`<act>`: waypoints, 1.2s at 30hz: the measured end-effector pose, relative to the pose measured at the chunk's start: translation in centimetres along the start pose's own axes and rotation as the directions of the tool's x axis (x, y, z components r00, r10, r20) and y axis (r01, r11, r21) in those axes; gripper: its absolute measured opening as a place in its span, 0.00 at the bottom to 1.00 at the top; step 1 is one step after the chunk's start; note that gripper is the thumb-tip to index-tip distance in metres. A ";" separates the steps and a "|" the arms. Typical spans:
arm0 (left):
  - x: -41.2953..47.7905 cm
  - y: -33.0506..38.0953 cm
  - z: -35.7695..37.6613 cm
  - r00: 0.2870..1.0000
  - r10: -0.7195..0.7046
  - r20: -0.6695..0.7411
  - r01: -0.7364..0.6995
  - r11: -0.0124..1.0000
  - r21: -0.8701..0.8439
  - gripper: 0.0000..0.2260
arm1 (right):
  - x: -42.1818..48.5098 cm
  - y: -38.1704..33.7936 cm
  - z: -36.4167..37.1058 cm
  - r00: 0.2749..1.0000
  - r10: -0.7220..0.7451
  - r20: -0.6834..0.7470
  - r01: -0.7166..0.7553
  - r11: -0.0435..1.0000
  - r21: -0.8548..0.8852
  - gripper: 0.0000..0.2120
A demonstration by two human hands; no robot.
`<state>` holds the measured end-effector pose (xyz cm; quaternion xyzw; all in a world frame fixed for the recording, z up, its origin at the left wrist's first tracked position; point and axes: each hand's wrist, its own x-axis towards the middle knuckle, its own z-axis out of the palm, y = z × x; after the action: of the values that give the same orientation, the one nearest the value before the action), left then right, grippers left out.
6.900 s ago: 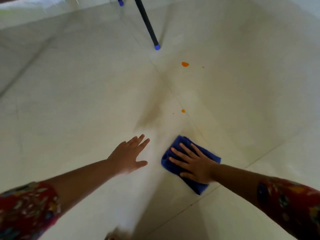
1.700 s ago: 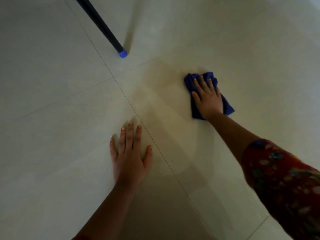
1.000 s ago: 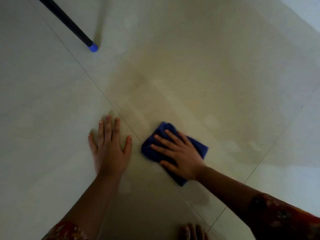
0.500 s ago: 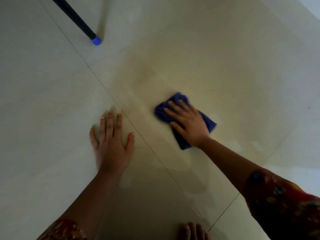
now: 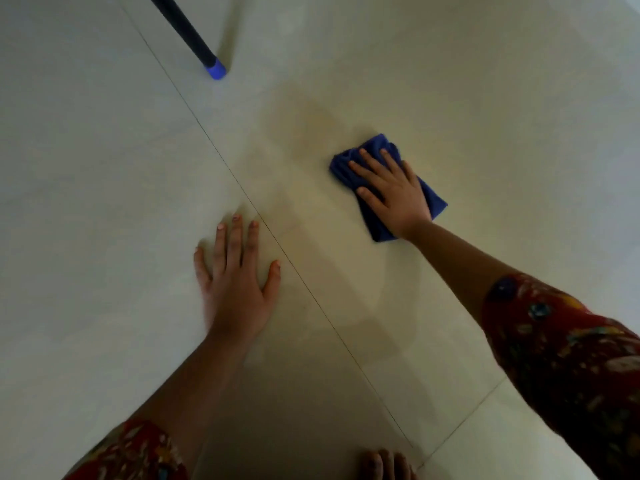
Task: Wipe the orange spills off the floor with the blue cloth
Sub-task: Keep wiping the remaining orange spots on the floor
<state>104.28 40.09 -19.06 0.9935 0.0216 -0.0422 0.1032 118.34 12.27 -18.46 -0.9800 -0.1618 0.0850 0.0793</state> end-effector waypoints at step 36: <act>0.1 -0.3 -0.4 0.999 -0.015 0.040 0.015 1.000 -0.004 0.31 | 12.4 -20.1 3.2 0.950 -0.312 -0.019 0.312 0.950 -0.012 0.25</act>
<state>104.36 40.43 -18.70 0.9921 0.0272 -0.0627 0.1054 123.23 35.60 -19.69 -0.9432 -0.3143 0.0606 0.0890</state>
